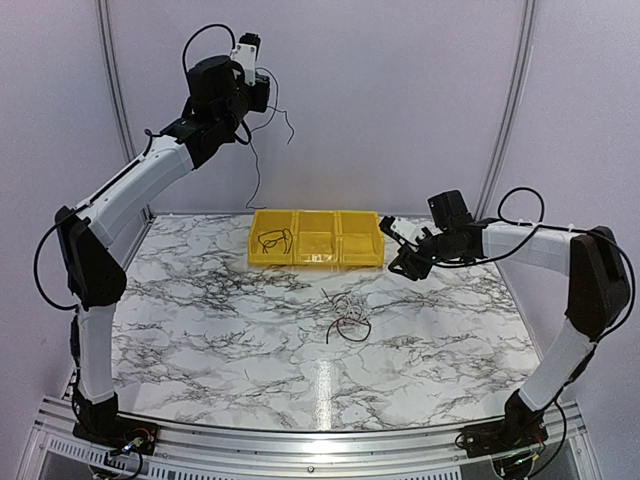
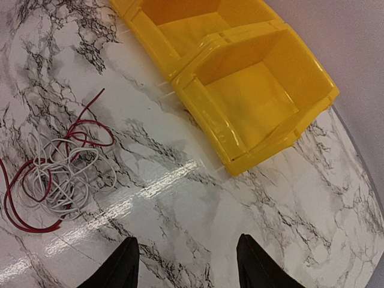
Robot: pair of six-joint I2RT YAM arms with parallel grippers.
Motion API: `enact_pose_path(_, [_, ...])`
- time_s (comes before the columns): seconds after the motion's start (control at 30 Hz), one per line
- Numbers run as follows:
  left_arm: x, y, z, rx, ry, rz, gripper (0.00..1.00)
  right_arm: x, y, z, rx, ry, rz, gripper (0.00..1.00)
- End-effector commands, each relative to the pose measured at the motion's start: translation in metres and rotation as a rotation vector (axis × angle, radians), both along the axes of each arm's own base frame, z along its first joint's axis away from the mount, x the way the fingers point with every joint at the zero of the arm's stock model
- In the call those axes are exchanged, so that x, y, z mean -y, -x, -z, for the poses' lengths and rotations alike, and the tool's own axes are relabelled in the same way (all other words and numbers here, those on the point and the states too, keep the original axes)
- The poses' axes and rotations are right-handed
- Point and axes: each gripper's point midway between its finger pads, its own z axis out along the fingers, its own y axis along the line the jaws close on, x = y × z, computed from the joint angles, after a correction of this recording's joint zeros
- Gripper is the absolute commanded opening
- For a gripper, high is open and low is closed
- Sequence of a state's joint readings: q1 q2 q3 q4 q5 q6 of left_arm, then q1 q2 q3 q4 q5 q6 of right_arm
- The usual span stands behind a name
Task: Untangle the cables
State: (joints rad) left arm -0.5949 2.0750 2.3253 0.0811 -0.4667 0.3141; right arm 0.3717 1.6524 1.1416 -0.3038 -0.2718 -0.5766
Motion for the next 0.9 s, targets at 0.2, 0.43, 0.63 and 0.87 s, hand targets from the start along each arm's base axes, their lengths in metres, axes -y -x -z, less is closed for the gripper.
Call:
enact_pose_path(0.2, [-0.001,-0.036,0.087,-0.147,-0.034,-0.025,0.0,0.0,-0.008,-0.002,0.005,0.001,0.001,0.56])
enact_pose_path(0.43, [-0.003,-0.041,0.121,-0.2,-0.05,-0.047,0.0,0.0,-0.008,0.002,-0.007,0.004,-0.004,0.56])
enact_pose_path(0.63, [-0.01,-0.038,0.075,-0.117,-0.059,-0.064,0.0,-0.001,-0.008,0.008,-0.024,0.006,-0.008,0.56])
enact_pose_path(0.87, [-0.023,-0.007,0.001,0.007,0.003,-0.038,0.0,-0.002,-0.007,0.017,-0.06,0.013,-0.013,0.56])
